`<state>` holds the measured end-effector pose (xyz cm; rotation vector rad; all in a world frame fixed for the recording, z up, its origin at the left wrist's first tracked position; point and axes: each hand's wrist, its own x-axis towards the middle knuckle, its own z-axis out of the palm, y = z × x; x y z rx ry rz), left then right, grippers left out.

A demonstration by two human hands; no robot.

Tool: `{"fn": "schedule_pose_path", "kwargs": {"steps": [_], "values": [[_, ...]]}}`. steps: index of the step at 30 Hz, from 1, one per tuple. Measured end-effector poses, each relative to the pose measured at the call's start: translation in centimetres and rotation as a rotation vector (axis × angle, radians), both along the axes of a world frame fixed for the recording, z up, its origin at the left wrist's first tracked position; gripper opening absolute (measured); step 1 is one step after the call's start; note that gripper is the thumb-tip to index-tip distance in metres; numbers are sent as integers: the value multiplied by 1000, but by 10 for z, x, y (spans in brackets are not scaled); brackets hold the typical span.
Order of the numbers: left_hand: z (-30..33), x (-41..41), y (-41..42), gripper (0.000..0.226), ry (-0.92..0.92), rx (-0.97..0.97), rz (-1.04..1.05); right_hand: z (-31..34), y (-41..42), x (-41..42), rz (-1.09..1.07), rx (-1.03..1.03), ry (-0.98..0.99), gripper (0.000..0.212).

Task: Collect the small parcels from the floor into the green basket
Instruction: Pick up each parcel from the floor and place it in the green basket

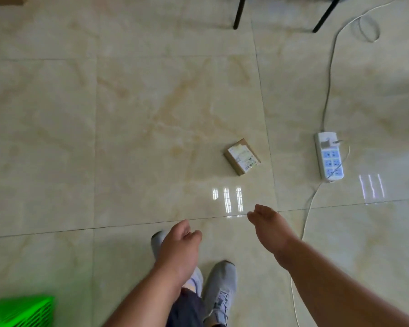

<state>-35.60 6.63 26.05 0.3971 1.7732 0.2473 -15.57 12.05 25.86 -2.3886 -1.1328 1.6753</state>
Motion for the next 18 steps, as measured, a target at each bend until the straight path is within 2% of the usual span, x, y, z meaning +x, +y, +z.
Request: {"fn": "schedule_pose_path", "kwargs": {"steps": [1, 3, 5, 6, 9, 11, 12, 15, 18], "values": [[-4, 2, 7, 16, 3, 16, -14, -2, 1, 2, -36, -12, 11, 9], [-6, 6, 24, 9, 4, 23, -70, -10, 0, 5, -118, -63, 24, 26], [-10, 8, 46, 44, -27, 32, -117, -16, 2, 6, -264, -111, 72, 39], [-12, 9, 58, 53, -42, 30, -155, -21, 4, 6, -370, -132, 101, 52], [-18, 12, 101, 59, -55, 70, -294, -53, 15, 8, -584, -139, 160, 76], [-31, 19, 133, 60, -29, 111, -376, -62, 33, 3, -620, -141, 175, 72], [-40, 23, 148, 61, -10, 132, -436, -68, 42, 1, -637, -140, 179, 62], [-68, 41, 186, 66, 28, 176, -600, -88, 60, -4, -765, -129, 251, 4], [-96, 63, 215, 66, 45, 175, -710, -110, 81, -9, -885, -192, 286, 22]]}}
